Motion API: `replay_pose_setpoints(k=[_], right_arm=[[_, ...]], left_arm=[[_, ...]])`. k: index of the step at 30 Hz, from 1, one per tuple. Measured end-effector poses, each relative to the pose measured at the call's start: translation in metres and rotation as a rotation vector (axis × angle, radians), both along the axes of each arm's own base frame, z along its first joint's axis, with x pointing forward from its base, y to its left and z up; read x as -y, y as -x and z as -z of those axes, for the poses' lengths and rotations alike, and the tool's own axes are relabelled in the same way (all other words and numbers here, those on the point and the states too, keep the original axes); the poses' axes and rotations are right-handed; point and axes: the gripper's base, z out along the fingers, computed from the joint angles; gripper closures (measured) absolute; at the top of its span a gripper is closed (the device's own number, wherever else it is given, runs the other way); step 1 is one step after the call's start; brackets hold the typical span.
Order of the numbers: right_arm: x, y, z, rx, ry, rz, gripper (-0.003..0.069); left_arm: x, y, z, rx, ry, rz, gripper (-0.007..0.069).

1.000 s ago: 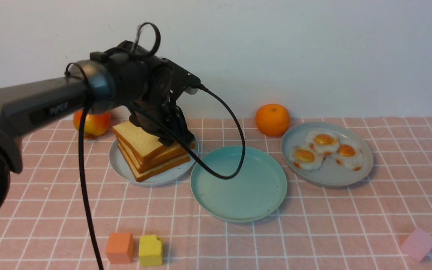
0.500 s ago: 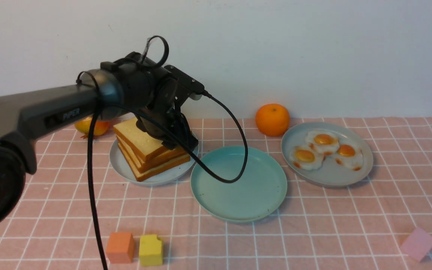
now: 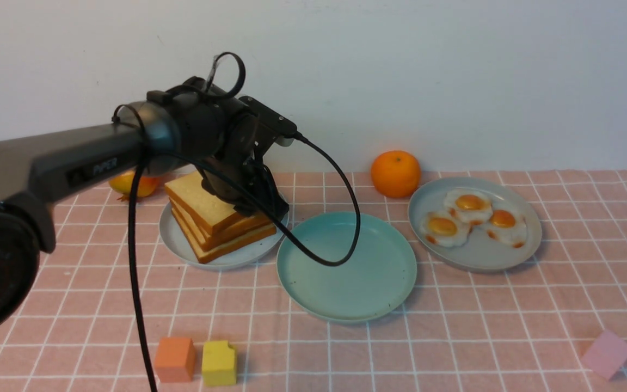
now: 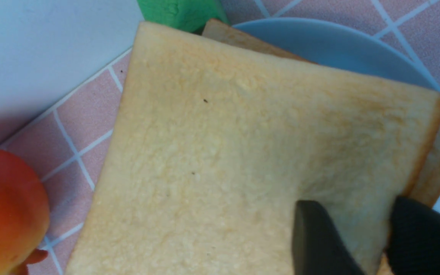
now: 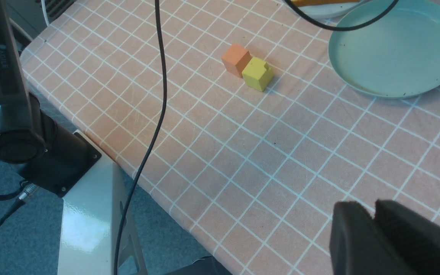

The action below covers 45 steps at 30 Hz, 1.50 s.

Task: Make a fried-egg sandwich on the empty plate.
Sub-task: Use the left arm to grab a slice of bread, then use the left arm to put a slice of bread into the empty plate in the middle

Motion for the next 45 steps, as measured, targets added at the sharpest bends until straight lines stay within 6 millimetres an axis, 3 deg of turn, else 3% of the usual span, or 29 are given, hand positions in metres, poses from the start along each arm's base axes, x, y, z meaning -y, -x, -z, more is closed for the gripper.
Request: replay_pose_setpoints(k=[2,4,6,13,18,22,24,25,28,32,37,45], right_arm=[[0.000,0.000,0.000,0.000,0.000,0.000,0.0539],[0.000,0.000,0.000,0.000,0.000,0.000,0.0538],[0.000,0.000,0.000,0.000,-0.001,0.000,0.0537],[0.002,0.005,-0.001,0.015,-0.011,-0.002,0.0531],[0.008,0.016,-0.003,0.053,-0.025,0.000,0.0527],[0.012,0.021,-0.004,0.078,-0.024,0.008,0.0523],[0.012,0.022,-0.004,0.080,-0.023,0.009,0.0522],[0.013,0.024,-0.004,0.090,-0.025,0.011,0.0522],[0.014,0.025,-0.004,0.095,-0.025,0.013,0.0521],[0.014,0.025,-0.004,0.096,-0.025,0.013,0.0522],[0.014,0.025,-0.004,0.097,-0.023,0.015,0.0522],[0.014,0.025,-0.004,0.097,-0.023,0.015,0.0520]], left_arm=[[0.000,0.000,0.000,-0.007,0.002,-0.002,0.0508],[0.000,0.000,-0.001,-0.008,0.002,-0.003,0.0587],[0.001,0.001,0.000,-0.013,0.003,-0.004,0.0612],[-0.003,0.010,-0.023,-0.010,0.017,-0.018,0.0612],[-0.008,0.025,-0.074,0.071,0.078,-0.005,0.0612],[0.014,0.048,-0.092,0.043,0.125,0.111,0.0612],[0.025,0.055,-0.092,0.030,0.136,0.165,0.0612],[0.053,0.071,-0.088,0.007,0.170,0.282,0.0612],[0.088,0.089,-0.077,-0.020,0.202,0.404,0.0612],[0.119,0.100,-0.052,-0.035,0.167,0.492,0.0612],[0.126,0.093,-0.018,-0.038,0.062,0.511,0.0612],[0.127,0.085,0.001,-0.029,0.021,0.466,0.0612]])
